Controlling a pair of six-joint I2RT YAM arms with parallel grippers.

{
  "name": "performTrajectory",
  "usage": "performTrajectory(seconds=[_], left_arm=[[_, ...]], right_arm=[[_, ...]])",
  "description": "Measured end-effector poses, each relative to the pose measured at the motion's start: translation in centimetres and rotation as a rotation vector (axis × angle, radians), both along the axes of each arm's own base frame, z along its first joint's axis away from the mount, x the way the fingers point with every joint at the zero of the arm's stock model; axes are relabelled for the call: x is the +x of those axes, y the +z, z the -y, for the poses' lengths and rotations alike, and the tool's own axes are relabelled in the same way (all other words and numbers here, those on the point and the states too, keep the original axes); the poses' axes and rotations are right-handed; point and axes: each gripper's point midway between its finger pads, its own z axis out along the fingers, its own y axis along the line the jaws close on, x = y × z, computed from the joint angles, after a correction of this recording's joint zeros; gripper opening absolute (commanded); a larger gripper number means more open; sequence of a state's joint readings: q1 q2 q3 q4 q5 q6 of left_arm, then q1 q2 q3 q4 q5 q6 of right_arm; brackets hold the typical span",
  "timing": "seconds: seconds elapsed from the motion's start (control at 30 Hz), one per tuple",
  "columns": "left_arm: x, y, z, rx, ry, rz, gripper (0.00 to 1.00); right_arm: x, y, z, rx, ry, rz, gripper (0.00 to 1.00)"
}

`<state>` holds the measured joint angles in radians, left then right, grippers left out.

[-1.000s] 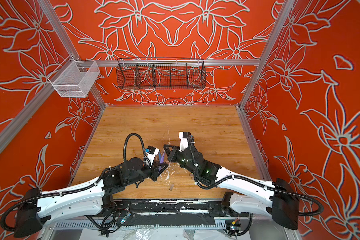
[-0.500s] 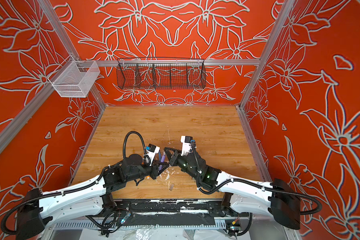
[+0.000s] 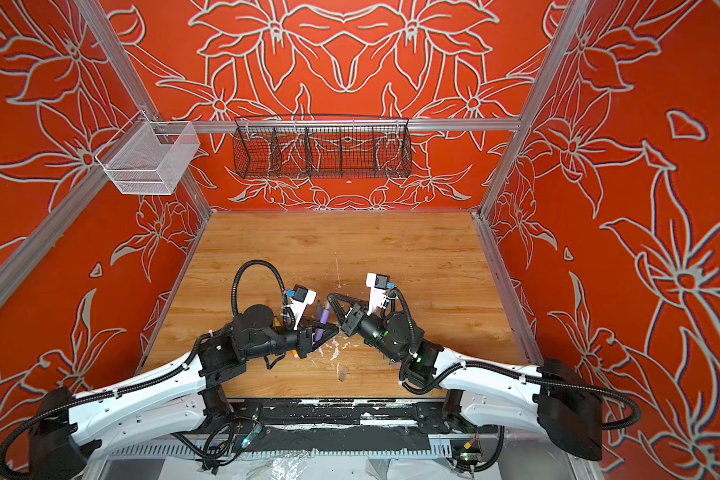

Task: Insert the pens into the pen caps
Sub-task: 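Push the cap down onto the purple marker tip with the right gripper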

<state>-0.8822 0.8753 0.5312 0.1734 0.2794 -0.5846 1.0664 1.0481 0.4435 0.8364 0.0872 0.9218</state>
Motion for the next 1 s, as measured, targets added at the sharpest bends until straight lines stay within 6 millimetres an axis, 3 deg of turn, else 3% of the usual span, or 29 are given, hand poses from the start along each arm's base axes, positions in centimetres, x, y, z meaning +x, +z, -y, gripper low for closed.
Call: performTrajectory(seconds=[0.1,0.23,0.33,0.47,0.57,0.67,0.8,1.0], left_arm=[[-0.3,0.4,0.0,-0.015,-0.011,0.009,0.00],[-0.4,0.8,-0.1,-0.024,-0.014,0.017,0.00],[-0.5,1.0,-0.2,-0.027,-0.016,0.027,0.00],[0.1,2.3,-0.6,-0.061,0.014,0.071,0.00],[0.2,2.8,-0.7,-0.068,0.017,0.096,0.00],[0.2,2.9,-0.8,-0.061,0.015,0.115,0.00],[0.1,2.9,-0.8,-0.048,0.007,0.145,0.00],[-0.4,2.9,-0.7,-0.038,-0.029,0.180,0.00]], right_arm=[[-0.3,0.4,-0.1,0.012,0.020,0.018,0.03],[-0.5,0.8,-0.3,0.019,0.032,0.034,0.15],[-0.7,0.9,-0.2,0.013,0.039,0.045,0.29],[-2.5,-1.3,-0.6,-0.090,0.099,0.036,0.50],[-3.0,-1.3,0.3,-0.131,0.098,0.042,0.60],[-3.4,-0.3,1.3,-0.152,0.092,0.065,0.64],[-3.9,2.8,2.3,-0.125,0.085,0.117,0.68],[-3.3,4.6,2.6,-0.131,0.041,0.120,0.61]])
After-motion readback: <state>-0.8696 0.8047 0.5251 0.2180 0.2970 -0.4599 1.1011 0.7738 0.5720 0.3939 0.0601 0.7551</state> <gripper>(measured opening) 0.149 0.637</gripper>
